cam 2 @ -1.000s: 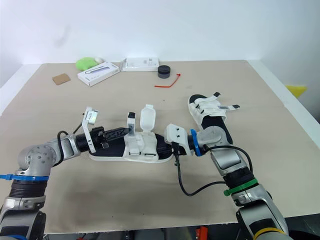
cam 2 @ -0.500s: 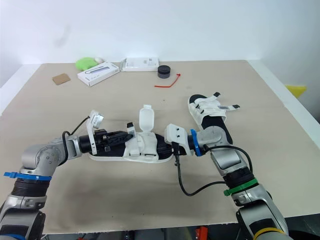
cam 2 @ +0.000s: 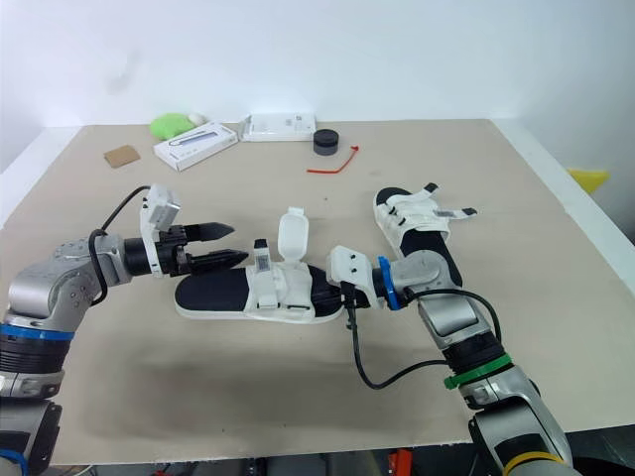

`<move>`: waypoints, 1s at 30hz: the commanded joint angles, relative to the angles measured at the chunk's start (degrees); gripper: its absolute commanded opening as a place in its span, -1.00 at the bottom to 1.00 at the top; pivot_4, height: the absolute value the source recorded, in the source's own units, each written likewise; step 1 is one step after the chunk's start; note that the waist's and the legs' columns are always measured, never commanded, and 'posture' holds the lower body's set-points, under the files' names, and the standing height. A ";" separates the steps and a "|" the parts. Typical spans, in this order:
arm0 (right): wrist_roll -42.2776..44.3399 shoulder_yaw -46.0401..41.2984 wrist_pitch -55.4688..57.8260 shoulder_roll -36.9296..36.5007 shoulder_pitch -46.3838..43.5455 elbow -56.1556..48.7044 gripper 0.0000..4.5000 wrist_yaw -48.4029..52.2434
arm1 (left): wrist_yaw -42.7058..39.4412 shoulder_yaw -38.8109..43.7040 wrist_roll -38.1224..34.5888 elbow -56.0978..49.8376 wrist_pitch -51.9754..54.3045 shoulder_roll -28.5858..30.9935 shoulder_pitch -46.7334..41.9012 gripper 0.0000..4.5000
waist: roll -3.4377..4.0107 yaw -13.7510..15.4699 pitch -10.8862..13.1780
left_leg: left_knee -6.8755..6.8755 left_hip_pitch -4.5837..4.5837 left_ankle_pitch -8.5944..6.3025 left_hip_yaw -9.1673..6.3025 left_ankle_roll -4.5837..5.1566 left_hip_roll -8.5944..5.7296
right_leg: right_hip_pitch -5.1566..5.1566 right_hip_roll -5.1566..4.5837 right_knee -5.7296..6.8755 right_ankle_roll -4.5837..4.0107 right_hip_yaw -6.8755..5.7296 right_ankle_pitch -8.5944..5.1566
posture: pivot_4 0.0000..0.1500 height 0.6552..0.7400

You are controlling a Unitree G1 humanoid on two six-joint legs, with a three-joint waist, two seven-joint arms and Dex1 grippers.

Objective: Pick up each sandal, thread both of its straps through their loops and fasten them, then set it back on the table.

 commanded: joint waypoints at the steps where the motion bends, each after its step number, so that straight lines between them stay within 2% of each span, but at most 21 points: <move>1: 0.05 0.07 -0.29 0.08 0.50 -1.43 -1.00 -0.19 | 0.33 -2.91 5.76 -0.57 -8.39 -2.42 -0.51 0.75 | 0.00 0.02 0.00 | 0.00 0.00 0.00 0.00 0.00 0.00 | 0.00 0.00 0.00 0.00 0.00 0.00 | 1.00 1.00; 2: 0.04 0.07 -0.33 0.07 0.50 -1.44 -1.00 -0.20 | 0.45 -3.34 7.00 0.22 -9.92 -2.93 -0.63 0.54 | 0.00 0.01 0.00 | 0.00 0.01 0.00 0.00 0.00 -0.02 | 0.01 0.00 0.00 0.00 -0.01 0.00 | 1.00 1.00; 6: -0.12 0.11 -0.52 0.11 0.45 -1.30 -1.00 -0.33 | 1.34 -4.06 9.22 4.15 -11.69 -5.49 -1.57 -0.03 | 0.00 0.00 0.00 | 0.00 0.01 0.00 0.02 0.00 -0.03 | 0.00 0.06 0.00 -0.01 0.00 0.01 | 1.00 1.00; 7: -0.11 0.08 -0.48 0.11 0.47 -1.35 -1.00 -0.37 | 1.72 -4.16 9.59 5.26 -11.62 -6.18 -1.82 -0.30 | 0.00 0.00 0.00 | 0.00 0.01 0.00 0.02 0.00 -0.03 | 0.00 0.07 0.00 -0.01 0.00 0.01 | 1.00 1.00; 9: -0.09 0.06 -0.44 0.09 0.51 -1.47 -1.00 -0.39 | 1.86 -4.00 9.63 6.50 -11.07 -7.00 -2.06 -0.57 | 0.00 -0.01 0.00 | 0.00 0.01 0.00 0.00 0.01 -0.02 | 0.00 0.07 0.01 -0.01 -0.02 0.01 | 1.00 1.00; 10: -0.04 0.01 -0.36 0.04 0.52 -1.54 -1.00 -0.39 | 2.02 -3.38 8.69 7.34 -9.53 -7.65 -2.31 -0.82 | 0.00 -0.01 0.00 | 0.00 0.00 0.00 0.01 0.01 -0.01 | 0.00 0.07 0.01 -0.01 -0.01 0.01 | 1.00 1.00; 11: -0.05 0.00 -0.36 0.01 0.53 -1.53 -1.00 -0.38 | 2.26 -2.92 8.34 8.21 -8.70 -8.05 -2.57 -0.98 | 0.00 -0.01 0.00 | 0.00 0.00 0.00 0.01 0.01 -0.02 | 0.00 0.06 0.01 -0.01 0.00 0.01 | 1.00 1.00; 15: -0.19 0.03 -0.61 -0.11 0.46 -1.35 -1.00 -0.29 | 1.81 -2.56 7.98 10.83 -5.78 -8.55 -3.30 -0.98 | 0.00 -0.03 0.00 | 0.00 0.00 -0.01 0.01 0.01 0.00 | 0.00 0.05 0.00 0.01 0.00 0.01 | 1.00 1.00; 21: -0.22 0.07 -0.69 0.19 0.11 -0.95 -1.00 -0.37 | -0.36 -6.17 11.45 11.92 -5.18 -7.04 -2.20 -0.98 | 0.00 -0.02 0.00 | 0.00 0.00 -0.01 -0.01 0.02 0.00 | 0.00 0.05 0.01 0.01 0.00 0.01 | 1.00 1.00; 30: -0.36 0.12 -0.71 0.33 -0.09 -0.64 -1.00 -0.42 | -0.58 -5.85 12.79 13.90 -4.64 -7.35 -3.19 -0.98 | -0.01 -0.01 -0.01 | 0.00 0.02 -0.01 -0.01 0.02 0.01 | 0.02 0.05 0.01 0.01 0.00 0.01 | 1.00 1.00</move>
